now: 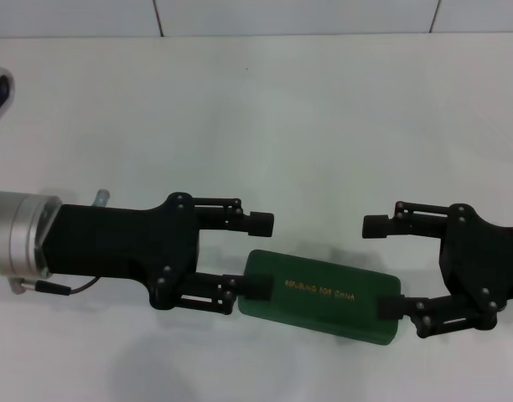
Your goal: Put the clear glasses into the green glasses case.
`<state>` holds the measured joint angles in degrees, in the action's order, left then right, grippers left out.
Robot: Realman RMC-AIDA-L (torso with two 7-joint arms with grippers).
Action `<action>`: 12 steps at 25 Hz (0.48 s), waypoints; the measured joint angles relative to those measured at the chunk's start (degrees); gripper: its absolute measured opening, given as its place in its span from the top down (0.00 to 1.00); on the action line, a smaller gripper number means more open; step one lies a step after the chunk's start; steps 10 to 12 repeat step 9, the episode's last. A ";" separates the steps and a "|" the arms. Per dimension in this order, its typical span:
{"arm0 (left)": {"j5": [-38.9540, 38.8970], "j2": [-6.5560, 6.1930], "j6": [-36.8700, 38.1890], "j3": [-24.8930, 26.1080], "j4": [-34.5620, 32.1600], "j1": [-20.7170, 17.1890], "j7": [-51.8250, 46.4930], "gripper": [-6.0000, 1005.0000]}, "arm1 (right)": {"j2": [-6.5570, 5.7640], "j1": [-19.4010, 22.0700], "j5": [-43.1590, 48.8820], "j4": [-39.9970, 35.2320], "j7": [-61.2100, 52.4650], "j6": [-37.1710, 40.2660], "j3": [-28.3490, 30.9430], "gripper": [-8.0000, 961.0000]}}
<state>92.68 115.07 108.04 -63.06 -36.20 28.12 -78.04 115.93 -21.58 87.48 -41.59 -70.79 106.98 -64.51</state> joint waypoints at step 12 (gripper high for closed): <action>-0.36 -0.25 -0.03 0.05 -0.03 0.30 -0.17 0.27 | 0.08 0.76 -0.03 0.07 0.03 0.43 0.08 0.12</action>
